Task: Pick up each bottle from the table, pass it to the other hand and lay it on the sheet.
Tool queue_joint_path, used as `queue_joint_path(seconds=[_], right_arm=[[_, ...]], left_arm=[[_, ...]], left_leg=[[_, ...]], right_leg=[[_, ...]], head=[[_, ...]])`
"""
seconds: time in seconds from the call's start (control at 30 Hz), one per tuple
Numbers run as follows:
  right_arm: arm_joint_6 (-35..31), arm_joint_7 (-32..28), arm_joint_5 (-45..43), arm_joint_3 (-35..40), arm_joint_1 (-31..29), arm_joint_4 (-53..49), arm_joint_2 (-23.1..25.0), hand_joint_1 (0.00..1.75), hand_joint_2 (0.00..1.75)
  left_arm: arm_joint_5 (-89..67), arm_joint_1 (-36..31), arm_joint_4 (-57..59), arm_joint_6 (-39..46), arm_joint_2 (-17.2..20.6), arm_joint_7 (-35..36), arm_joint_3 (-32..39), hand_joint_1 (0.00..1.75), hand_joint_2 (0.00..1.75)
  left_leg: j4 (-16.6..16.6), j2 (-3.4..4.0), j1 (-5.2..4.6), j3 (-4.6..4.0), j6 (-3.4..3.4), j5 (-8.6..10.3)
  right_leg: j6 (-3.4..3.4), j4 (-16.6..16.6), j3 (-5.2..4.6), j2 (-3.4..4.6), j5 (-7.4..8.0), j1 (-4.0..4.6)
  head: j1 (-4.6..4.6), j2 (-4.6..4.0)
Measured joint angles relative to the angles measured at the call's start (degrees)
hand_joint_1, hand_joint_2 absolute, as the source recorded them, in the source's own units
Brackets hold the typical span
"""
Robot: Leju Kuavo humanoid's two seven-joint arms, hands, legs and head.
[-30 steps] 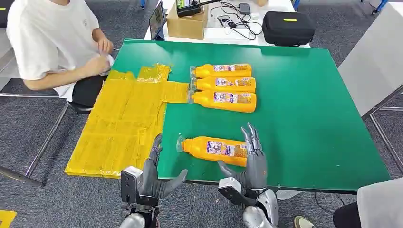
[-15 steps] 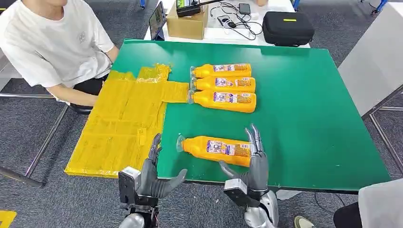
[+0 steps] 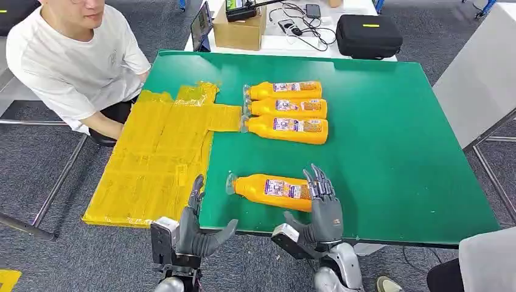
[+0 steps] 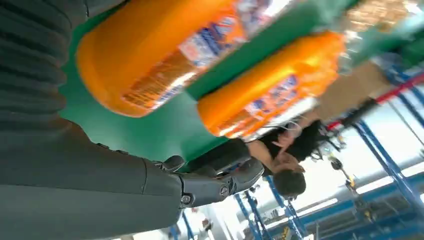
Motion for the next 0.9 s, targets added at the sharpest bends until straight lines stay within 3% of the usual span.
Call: queue_joint_path(seconds=[0.37, 0.57, 0.77, 0.9], right_arm=[[-0.04, 1.8, 2.63, -0.92, -0.92, 2.42, -0.79, 0.0, 1.75], [2.89, 12.3, 11.54, -0.94, -3.7, 5.69, -1.58, 0.0, 1.75], [4.72, 13.63, 13.54, -0.94, -6.91, 9.68, -2.14, 0.0, 1.75], [8.35, 18.23, 16.17, -0.81, -9.49, 12.09, -2.14, 0.0, 1.75]], left_arm=[[-0.46, 0.73, -0.5, 0.2, 0.0, 0.11, 0.63, 0.0, 1.75], [-2.19, 0.86, -0.79, 0.55, -0.02, 1.27, 0.96, 0.0, 1.75], [-3.3, 0.88, -0.98, -0.33, -0.11, 2.17, 1.68, 0.0, 1.75], [-5.64, 0.82, -0.98, -1.36, -0.22, 3.76, 1.9, 0.0, 1.75]], left_leg=[[0.0, 0.0, 0.0, 0.0, 0.0, 0.0], [0.0, 0.01, 0.0, 0.0, 0.01, 0.01], [0.01, 0.0, 0.0, 0.01, 0.01, 0.02], [0.01, 0.02, 0.0, 0.0, 0.01, 0.01]], right_leg=[[0.0, 0.0, -0.01, 0.0, 0.0, 0.01], [0.0, 0.0, 0.0, 0.0, 0.01, 0.0], [0.01, 0.01, 0.01, 0.0, 0.01, 0.0], [0.01, 0.01, 0.0, 0.01, 0.01, 0.01]], head=[[0.0, 0.0], [0.0, 0.0], [0.0, 0.0], [-0.02, 0.0]])
